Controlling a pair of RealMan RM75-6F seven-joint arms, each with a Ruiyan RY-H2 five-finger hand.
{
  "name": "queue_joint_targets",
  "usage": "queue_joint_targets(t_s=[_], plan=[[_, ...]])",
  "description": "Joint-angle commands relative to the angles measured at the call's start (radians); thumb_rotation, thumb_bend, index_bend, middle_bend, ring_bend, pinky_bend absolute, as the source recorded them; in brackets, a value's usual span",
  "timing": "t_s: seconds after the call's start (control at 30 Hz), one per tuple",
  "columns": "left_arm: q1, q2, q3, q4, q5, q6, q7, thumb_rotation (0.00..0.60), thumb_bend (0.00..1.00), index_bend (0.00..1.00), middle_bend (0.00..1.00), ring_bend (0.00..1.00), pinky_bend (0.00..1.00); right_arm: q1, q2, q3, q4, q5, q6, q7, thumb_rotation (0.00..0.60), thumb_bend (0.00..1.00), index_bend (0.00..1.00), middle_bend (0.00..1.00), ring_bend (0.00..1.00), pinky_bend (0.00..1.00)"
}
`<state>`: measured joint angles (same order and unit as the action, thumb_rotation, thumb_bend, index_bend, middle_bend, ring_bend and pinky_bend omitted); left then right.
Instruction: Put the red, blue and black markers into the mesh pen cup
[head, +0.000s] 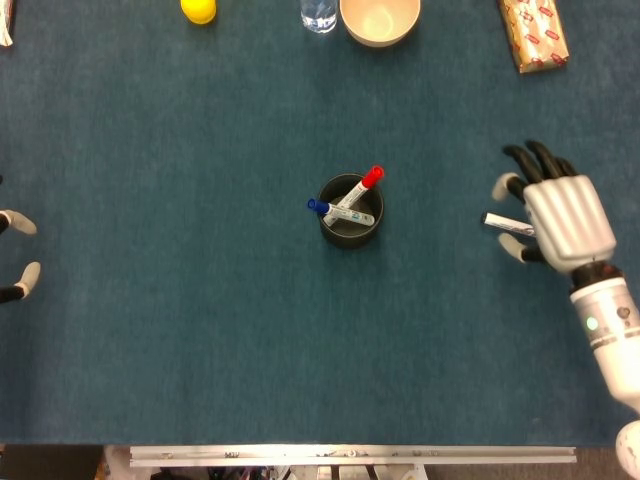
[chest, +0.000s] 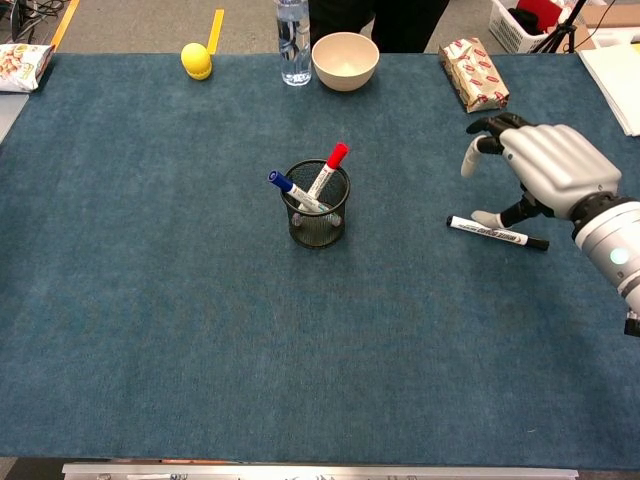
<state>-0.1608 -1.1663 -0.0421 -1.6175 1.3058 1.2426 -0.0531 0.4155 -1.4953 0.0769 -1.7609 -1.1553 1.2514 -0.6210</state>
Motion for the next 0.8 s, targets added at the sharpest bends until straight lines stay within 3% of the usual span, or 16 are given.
queue_joint_targets(t_s=[0.03,0.37,0.8], plan=[[0.002,0.0,0.002,0.002,-0.001,-0.001,-0.003,0.6,0.29,0.4,0.06,0.01,0.0,-0.026,-0.048,-0.007,0.0,0.084,0.028,-0.074,0.6,0.21,0.45,0.17,0.09,0.24],[0.009,-0.003,0.007,0.016,-0.001,0.0,-0.019,0.6,0.29,0.4,0.06,0.01,0.0,-0.016,-0.162,0.03,0.036,0.222,0.096,-0.217,0.6,0.24,0.45,0.17,0.09,0.21],[0.011,-0.005,0.009,0.024,0.0,-0.003,-0.026,0.6,0.29,0.4,0.06,0.01,0.0,0.02,-0.249,0.085,0.101,0.329,0.134,-0.305,0.6,0.26,0.49,0.17,0.09,0.2]])
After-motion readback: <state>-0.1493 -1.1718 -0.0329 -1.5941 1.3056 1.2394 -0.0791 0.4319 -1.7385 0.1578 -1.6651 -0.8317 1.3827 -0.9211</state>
